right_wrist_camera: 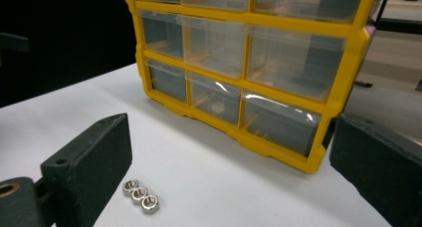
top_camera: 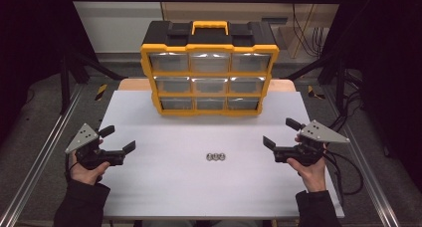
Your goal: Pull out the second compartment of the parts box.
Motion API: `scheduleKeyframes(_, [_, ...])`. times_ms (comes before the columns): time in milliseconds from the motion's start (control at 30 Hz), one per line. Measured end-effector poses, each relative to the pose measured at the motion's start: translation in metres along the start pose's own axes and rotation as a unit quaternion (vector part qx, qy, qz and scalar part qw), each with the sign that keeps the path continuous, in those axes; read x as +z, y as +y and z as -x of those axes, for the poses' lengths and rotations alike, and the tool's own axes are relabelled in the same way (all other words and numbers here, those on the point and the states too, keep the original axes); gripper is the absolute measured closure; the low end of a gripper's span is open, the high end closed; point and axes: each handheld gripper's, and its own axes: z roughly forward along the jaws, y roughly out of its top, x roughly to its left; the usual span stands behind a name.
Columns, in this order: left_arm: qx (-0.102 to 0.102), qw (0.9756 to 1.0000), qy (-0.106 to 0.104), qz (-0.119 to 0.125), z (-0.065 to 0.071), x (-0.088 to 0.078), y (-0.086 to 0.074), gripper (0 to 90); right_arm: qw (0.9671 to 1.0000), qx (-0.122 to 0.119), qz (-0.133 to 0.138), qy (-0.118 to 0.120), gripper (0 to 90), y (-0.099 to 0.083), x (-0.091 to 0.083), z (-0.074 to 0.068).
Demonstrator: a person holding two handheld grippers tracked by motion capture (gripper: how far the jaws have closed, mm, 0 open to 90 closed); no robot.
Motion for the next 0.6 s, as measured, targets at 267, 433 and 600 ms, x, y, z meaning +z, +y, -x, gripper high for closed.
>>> scheduleKeyframes(267, [-0.001, 1.0, 0.001, -0.003, -0.002, 0.001, -0.001, 1.5, 0.9981, -0.05, -0.036, -0.002, 5.6, 0.031, 0.023, -0.008])
scheduleKeyframes(433, [0.001, 1.0, 0.002, -0.003, -0.002, 0.001, -0.001, 1.5, 0.9957, -0.072, -0.057, -0.009, 5.8, 0.045, 0.037, -0.012])
scheduleKeyframes(600, [0.001, 1.0, 0.001, -0.003, -0.001, 0.001, -0.001, 1.5, 0.9923, -0.097, -0.076, -0.015, 5.7, 0.055, 0.047, -0.016])
